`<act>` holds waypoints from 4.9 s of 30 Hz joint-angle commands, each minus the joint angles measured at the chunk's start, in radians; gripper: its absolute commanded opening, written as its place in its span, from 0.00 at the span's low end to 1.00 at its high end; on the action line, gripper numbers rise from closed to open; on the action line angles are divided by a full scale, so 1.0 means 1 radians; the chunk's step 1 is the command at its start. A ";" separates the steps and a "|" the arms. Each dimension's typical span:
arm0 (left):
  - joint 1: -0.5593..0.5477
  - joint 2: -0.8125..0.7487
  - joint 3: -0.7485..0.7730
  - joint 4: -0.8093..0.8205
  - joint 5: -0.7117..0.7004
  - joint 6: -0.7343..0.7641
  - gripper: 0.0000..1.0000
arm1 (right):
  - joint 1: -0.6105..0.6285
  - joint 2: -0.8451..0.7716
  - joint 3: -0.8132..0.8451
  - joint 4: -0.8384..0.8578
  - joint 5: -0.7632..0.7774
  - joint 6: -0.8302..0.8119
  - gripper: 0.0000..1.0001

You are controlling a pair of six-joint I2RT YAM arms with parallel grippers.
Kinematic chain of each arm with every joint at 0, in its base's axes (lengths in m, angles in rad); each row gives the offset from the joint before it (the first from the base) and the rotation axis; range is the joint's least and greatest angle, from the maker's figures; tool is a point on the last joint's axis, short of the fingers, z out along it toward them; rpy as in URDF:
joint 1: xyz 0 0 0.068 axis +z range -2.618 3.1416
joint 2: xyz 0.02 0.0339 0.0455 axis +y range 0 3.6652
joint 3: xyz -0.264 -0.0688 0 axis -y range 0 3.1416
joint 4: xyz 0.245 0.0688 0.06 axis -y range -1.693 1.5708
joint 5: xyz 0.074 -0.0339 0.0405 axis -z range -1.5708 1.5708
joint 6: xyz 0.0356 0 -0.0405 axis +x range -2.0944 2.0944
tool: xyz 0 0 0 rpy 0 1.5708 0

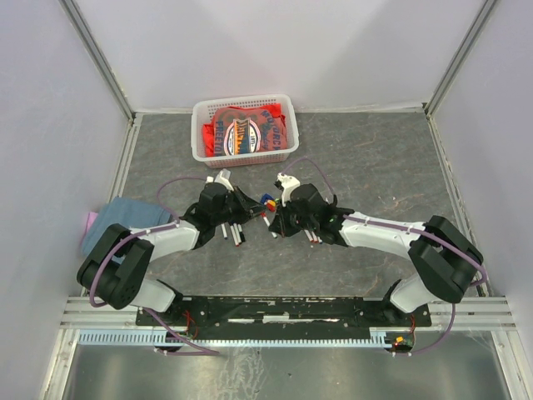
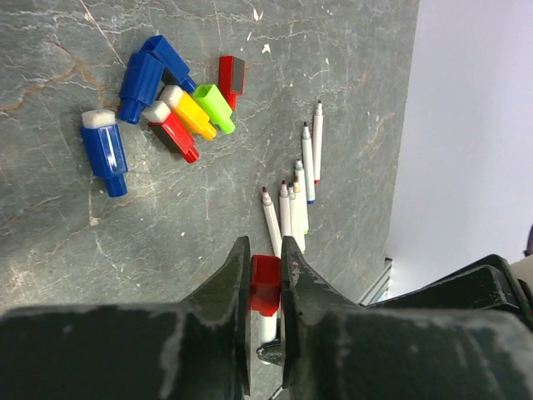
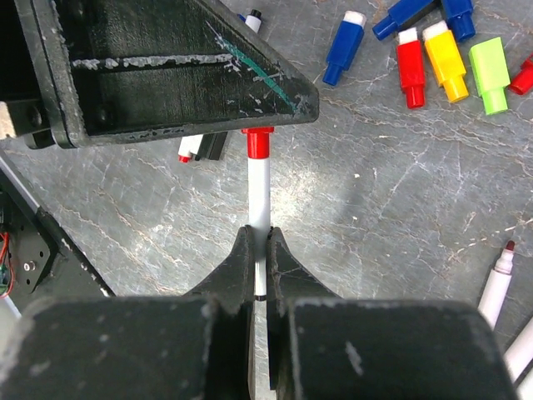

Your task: Open the pen caps

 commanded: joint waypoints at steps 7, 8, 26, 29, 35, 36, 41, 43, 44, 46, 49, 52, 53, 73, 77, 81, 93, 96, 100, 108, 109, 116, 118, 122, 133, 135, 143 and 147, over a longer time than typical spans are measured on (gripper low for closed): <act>0.004 0.010 -0.009 0.114 0.066 -0.034 0.03 | -0.044 -0.048 -0.036 0.125 -0.084 0.058 0.22; 0.004 0.010 -0.009 0.122 0.072 -0.035 0.03 | -0.051 -0.048 -0.040 0.138 -0.097 0.065 0.25; 0.004 0.051 -0.012 0.238 0.112 -0.100 0.03 | -0.099 0.009 -0.053 0.222 -0.192 0.124 0.25; 0.003 0.054 -0.011 0.254 0.117 -0.108 0.03 | -0.106 0.018 -0.057 0.228 -0.201 0.127 0.24; 0.004 0.058 -0.015 0.270 0.121 -0.119 0.03 | -0.114 0.029 -0.064 0.249 -0.214 0.135 0.08; 0.004 0.058 -0.014 0.269 0.118 -0.119 0.03 | -0.114 0.030 -0.064 0.247 -0.214 0.134 0.02; 0.003 0.078 0.007 0.249 0.080 -0.118 0.03 | -0.115 0.029 -0.052 0.164 -0.157 0.091 0.01; 0.001 0.096 0.036 0.217 0.059 -0.117 0.03 | -0.113 0.022 -0.046 0.113 -0.110 0.060 0.01; 0.000 0.104 0.055 0.198 0.046 -0.116 0.03 | -0.108 0.017 -0.039 0.076 -0.076 0.038 0.01; -0.005 0.119 0.094 0.152 0.010 -0.112 0.03 | -0.088 0.007 -0.022 -0.010 0.013 -0.011 0.01; -0.015 0.142 0.147 0.107 -0.041 -0.120 0.03 | -0.054 0.003 -0.008 -0.081 0.155 -0.060 0.01; -0.026 0.181 0.198 0.094 -0.059 -0.130 0.03 | -0.013 0.007 -0.001 -0.120 0.294 -0.086 0.01; -0.032 0.190 0.209 0.091 -0.067 -0.131 0.03 | -0.004 0.008 -0.004 -0.123 0.328 -0.089 0.01; 0.033 0.250 0.099 0.354 0.054 -0.096 0.03 | -0.179 -0.136 -0.238 0.302 -0.240 0.117 0.01; 0.042 0.238 0.098 0.303 0.012 -0.110 0.03 | -0.175 -0.131 -0.224 0.219 -0.180 0.069 0.01; 0.047 0.233 0.118 0.232 -0.037 -0.157 0.03 | -0.132 -0.151 -0.186 0.046 0.014 -0.033 0.01; 0.032 0.230 0.208 0.098 -0.187 -0.221 0.03 | 0.048 -0.064 -0.048 -0.194 0.510 -0.131 0.01; 0.028 0.233 0.220 0.093 -0.195 -0.211 0.03 | 0.068 -0.050 -0.037 -0.213 0.541 -0.132 0.01; 0.026 0.228 0.234 0.057 -0.188 -0.149 0.03 | 0.062 -0.076 -0.054 -0.184 0.489 -0.106 0.01; -0.001 0.168 0.212 -0.122 -0.221 0.062 0.03 | 0.056 -0.029 -0.021 -0.180 0.399 -0.075 0.01; -0.007 0.158 0.207 -0.143 -0.237 0.087 0.03 | 0.055 -0.024 -0.021 -0.175 0.399 -0.071 0.01; -0.062 0.151 0.207 -0.217 -0.301 0.177 0.03 | 0.056 0.031 -0.001 -0.180 0.430 -0.056 0.03; -0.078 0.160 0.213 -0.226 -0.319 0.186 0.04 | 0.055 0.047 0.004 -0.182 0.445 -0.051 0.06; -0.095 0.183 0.221 -0.236 -0.339 0.193 0.05 | 0.052 0.072 0.007 -0.183 0.468 -0.044 0.13; -0.109 0.217 0.238 -0.236 -0.352 0.194 0.22 | 0.043 0.086 0.009 -0.203 0.504 -0.041 0.25; -0.109 0.222 0.240 -0.236 -0.352 0.192 0.25 | 0.043 0.086 0.009 -0.206 0.507 -0.042 0.26; -0.115 0.222 0.254 -0.241 -0.355 0.191 0.31 | 0.042 0.060 0.008 -0.221 0.517 -0.047 0.29; -0.117 0.219 0.261 -0.245 -0.356 0.191 0.32 | 0.043 0.034 0.013 -0.232 0.519 -0.056 0.30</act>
